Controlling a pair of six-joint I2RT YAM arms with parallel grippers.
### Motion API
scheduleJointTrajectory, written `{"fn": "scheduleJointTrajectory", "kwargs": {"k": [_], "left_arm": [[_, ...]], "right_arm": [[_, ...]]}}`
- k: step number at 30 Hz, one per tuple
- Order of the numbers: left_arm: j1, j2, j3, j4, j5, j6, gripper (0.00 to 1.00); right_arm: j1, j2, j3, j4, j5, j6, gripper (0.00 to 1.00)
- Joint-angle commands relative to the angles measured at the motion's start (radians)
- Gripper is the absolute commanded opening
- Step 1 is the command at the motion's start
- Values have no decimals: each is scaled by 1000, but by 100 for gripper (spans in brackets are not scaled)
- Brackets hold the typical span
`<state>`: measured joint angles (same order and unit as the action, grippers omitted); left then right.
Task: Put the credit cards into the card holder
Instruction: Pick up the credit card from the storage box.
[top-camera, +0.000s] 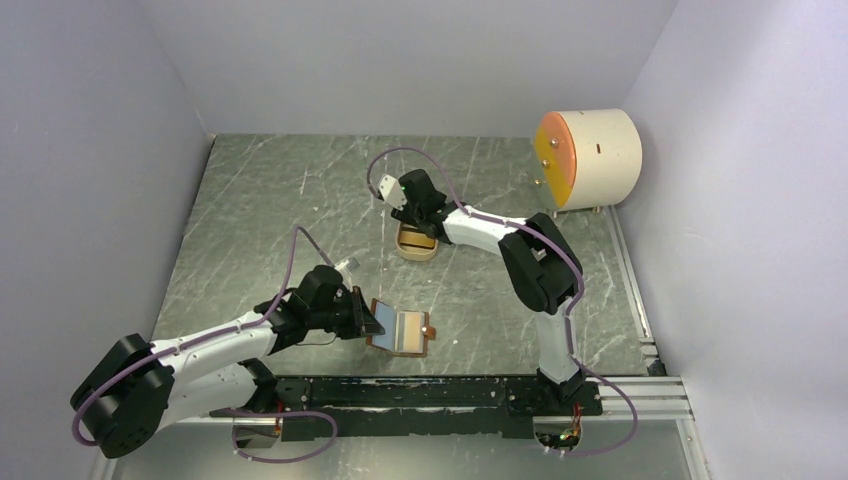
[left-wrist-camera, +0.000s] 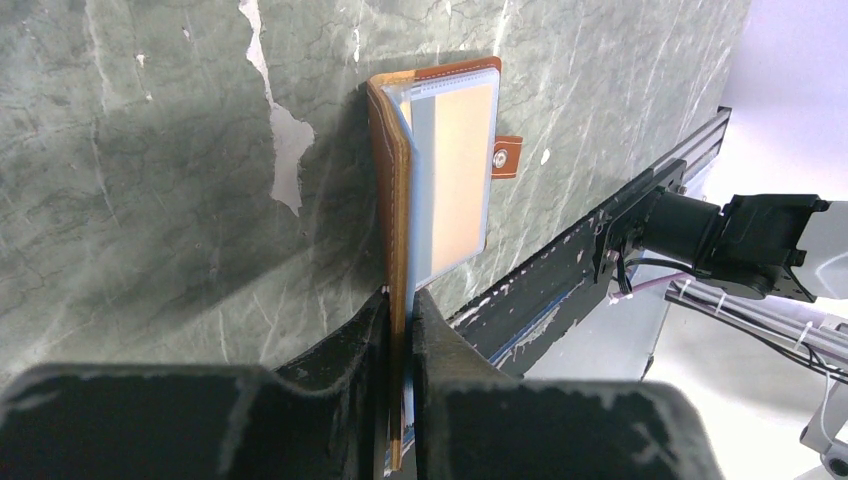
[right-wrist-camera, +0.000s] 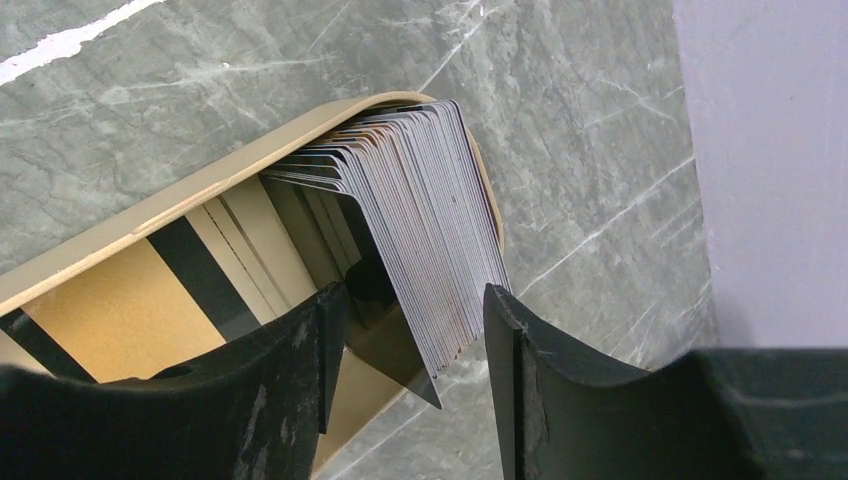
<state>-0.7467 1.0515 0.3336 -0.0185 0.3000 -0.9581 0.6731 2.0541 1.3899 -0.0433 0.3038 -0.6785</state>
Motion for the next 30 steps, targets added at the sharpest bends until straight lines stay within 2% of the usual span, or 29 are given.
{"fn": "scheduleJointTrajectory", "kwargs": {"k": [1,10,15,18,21,27,30], "left_arm": [[6,-12,7,51,24,-11,15],[5,-28,13,33,24,-10,15],[6,-48,7,24,14,-14,15],[5,-49,1,25,8,-21,15],[6,-47,-4,40,20,-27,15],[5,-64,16,3,2,-19,15],[5,-57,26,-30,-22,-24,15]], "right_arm": [[-15,-40,34,17,24,-12,54],[-21,-55,36,2,19,-2,49],[-23,-68,41,-16,4,2,42],[-24,-71,39,-29,0,1,32],[-24,-85,28,-51,-25,7,18],[-24,-154,34,-175,-150,72,8],[-24,-188,13,-206,-196,101,0]]}}
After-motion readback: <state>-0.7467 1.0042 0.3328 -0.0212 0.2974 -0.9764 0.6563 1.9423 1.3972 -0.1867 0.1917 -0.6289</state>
